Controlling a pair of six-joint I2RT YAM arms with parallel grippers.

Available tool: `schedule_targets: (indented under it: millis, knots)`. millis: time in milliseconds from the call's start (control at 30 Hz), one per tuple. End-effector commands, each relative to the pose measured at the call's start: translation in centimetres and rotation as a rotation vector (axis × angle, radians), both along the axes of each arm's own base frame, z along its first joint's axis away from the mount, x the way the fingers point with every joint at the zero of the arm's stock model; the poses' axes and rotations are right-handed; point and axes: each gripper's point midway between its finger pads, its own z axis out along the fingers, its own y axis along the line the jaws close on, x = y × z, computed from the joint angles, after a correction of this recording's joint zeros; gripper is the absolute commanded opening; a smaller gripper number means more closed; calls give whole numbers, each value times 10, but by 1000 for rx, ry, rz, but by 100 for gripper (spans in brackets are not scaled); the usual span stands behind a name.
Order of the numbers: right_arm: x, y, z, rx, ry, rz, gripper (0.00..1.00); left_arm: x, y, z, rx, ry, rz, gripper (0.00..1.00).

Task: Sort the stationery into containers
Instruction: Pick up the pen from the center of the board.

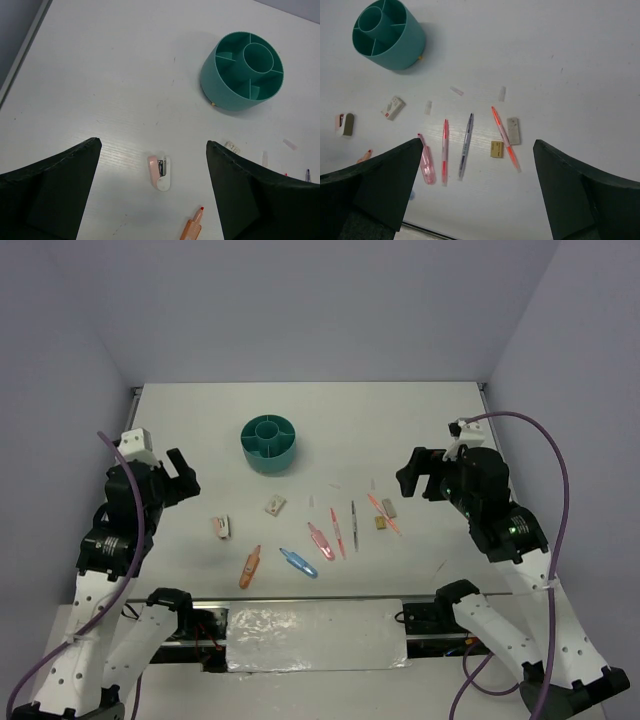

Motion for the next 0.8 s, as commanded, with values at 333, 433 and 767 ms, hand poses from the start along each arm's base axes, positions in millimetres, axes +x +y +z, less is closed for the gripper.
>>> schedule_targets:
  millis: [333,433,767]
  knots:
    - [19,115,-24,122,100,384,100,13,4,-11,-22,48,61,99]
    - [38,138,-58,-52,225,311,100,17,-1,-16,-22,68,27,99]
    - [54,164,-162,-350,423,160,67,23,-13,-25,-29,102,-42,99]
